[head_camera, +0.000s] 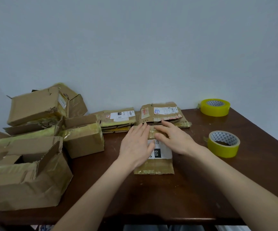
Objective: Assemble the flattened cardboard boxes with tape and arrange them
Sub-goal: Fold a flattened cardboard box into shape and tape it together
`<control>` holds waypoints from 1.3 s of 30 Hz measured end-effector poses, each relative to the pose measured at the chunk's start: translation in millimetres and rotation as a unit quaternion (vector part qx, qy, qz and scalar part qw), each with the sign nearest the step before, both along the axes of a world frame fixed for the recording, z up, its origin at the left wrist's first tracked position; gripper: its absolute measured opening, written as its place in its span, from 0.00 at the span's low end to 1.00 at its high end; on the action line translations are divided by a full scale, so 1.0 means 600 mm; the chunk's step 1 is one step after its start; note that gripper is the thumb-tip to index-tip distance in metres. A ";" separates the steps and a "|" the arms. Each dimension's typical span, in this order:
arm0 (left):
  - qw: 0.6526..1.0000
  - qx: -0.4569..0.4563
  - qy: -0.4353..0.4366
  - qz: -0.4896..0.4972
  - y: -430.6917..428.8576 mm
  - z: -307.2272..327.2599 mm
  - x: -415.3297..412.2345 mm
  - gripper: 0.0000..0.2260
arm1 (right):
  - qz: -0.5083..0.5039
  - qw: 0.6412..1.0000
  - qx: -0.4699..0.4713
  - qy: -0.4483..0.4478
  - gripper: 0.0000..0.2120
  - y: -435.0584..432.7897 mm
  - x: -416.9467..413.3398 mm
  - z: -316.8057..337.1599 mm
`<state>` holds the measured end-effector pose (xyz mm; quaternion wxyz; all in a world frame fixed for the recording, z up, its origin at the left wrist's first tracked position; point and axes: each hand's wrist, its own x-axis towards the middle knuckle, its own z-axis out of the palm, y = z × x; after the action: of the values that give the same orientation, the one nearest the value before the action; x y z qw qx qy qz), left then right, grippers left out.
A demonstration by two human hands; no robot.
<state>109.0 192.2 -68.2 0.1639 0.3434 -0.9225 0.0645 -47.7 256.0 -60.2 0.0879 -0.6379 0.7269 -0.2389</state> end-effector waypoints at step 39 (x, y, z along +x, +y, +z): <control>0.997 0.070 0.023 -0.037 -0.007 0.011 0.020 0.25 | -0.259 0.964 -0.054 0.019 0.20 0.121 -0.092 0.011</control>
<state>120.8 187.9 -61.8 0.1634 0.3214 -0.9326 -0.0141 -102.8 328.8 -53.9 -0.0254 -0.4364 0.8548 -0.2797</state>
